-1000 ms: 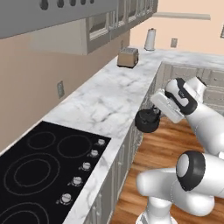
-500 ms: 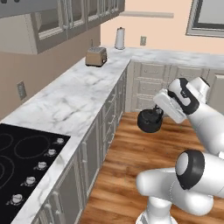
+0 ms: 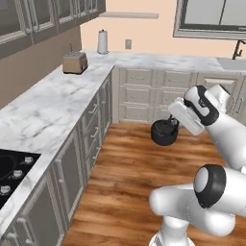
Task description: The kettle is done boiling. Turn off the stove, then wait for 300 timesteps before moving the kettle to the dining table.
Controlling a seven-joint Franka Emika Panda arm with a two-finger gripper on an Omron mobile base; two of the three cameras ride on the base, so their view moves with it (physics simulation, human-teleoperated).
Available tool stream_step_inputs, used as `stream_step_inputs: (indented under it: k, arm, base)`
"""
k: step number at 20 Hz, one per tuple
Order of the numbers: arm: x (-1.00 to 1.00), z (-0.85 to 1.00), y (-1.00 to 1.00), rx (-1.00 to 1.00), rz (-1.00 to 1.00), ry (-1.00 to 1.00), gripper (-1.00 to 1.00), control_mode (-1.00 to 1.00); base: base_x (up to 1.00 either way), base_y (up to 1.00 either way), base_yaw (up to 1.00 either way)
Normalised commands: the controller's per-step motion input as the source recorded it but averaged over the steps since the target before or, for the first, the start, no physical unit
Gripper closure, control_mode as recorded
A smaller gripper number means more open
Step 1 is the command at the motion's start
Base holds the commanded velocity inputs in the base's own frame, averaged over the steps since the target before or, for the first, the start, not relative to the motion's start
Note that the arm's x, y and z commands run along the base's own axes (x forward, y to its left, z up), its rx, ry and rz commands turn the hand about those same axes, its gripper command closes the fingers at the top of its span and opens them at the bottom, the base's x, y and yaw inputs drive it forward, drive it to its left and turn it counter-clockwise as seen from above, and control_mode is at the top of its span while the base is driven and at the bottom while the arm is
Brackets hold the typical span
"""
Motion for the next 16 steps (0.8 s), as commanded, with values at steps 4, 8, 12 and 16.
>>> stream_step_inputs:
  k: [4, 8, 12, 16]
  arm:
    - [0.00, 0.00, 0.00, 0.00, 0.00, 0.00, 1.00, 1.00]
    - [0.00, 0.00, 0.00, 0.00, 0.00, 0.00, 1.00, 1.00]
    - [0.00, 0.00, 0.00, 0.00, 0.00, 0.00, 1.00, 1.00]
    - [0.00, 0.00, 0.00, 0.00, 0.00, 0.00, 1.00, 1.00]
  base:
    - [0.15, -0.30, -0.33]
    - [0.33, 0.00, -0.37]
    - [0.65, 0.07, -0.35]
    - [0.77, 0.00, -0.33]
